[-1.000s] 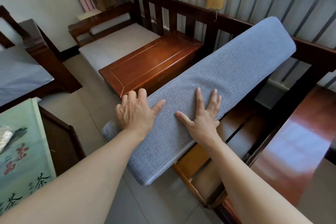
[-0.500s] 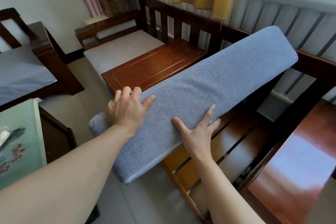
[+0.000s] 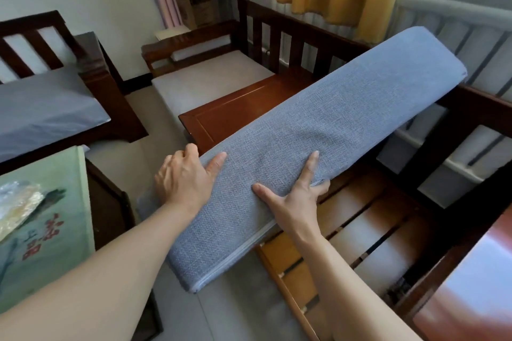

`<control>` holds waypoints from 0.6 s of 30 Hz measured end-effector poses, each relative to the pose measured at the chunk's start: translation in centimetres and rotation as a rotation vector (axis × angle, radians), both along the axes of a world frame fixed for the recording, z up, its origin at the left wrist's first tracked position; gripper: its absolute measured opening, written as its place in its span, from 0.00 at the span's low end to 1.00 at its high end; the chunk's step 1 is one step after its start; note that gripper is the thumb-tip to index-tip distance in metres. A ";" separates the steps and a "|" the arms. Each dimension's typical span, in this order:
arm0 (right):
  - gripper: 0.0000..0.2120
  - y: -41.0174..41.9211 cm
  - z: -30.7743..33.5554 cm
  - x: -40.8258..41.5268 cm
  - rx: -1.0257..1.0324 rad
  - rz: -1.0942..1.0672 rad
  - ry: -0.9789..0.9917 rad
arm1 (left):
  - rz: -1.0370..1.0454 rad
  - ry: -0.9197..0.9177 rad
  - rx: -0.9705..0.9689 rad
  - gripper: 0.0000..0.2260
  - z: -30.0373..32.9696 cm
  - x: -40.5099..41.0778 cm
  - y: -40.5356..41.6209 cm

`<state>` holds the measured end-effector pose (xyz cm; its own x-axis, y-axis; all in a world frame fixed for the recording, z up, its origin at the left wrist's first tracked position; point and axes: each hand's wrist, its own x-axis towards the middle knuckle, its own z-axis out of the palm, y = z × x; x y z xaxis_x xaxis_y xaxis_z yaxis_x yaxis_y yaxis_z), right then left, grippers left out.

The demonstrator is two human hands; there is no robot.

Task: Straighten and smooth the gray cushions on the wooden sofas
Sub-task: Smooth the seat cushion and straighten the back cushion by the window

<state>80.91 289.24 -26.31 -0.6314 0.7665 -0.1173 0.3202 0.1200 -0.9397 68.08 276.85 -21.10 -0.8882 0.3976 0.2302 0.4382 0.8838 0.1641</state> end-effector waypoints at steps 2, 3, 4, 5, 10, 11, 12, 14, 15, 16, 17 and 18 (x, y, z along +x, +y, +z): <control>0.61 0.7 0.2 -0.1 -0.013 -0.012 0.006 | 0.011 -0.018 0.001 0.30 0.2 -0.3 0.8; 0.60 1.6 0.4 0.1 -0.025 -0.031 0.011 | -0.001 -0.025 0.000 0.29 0.4 -0.1 1.7; 0.60 2.6 0.5 0.5 -0.046 -0.052 0.012 | -0.020 -0.027 -0.003 0.28 0.5 0.2 2.9; 0.59 3.6 0.6 1.0 -0.066 -0.068 0.006 | -0.037 -0.024 -0.007 0.27 0.5 0.6 4.0; 0.58 5.6 0.5 4.1 -0.108 -0.094 -0.102 | -0.149 -0.055 -0.070 0.24 0.3 3.3 6.2; 0.58 5.6 0.4 4.9 -0.119 -0.115 -0.128 | -0.184 -0.079 -0.083 0.24 0.2 3.8 6.1; 0.58 5.5 0.3 4.9 -0.123 -0.118 -0.153 | -0.199 -0.098 -0.086 0.23 0.1 3.9 5.7; 0.56 5.4 0.3 5.1 -0.153 -0.169 -0.198 | -0.261 -0.110 -0.115 0.22 -0.1 4.4 5.6; 0.55 5.4 0.4 5.1 -0.170 -0.215 -0.218 | -0.314 -0.104 -0.137 0.22 -0.1 4.8 5.6; 0.54 5.2 0.4 5.1 -0.175 -0.258 -0.237 | -0.380 -0.104 -0.149 0.21 -0.2 5.0 5.8; 0.54 5.0 0.4 5.1 -0.169 -0.298 -0.256 | -0.460 -0.123 -0.153 0.22 -0.3 5.2 6.1; 0.53 4.7 0.4 5.2 -0.162 -0.331 -0.272 | -0.541 -0.167 -0.153 0.23 -0.4 5.3 6.5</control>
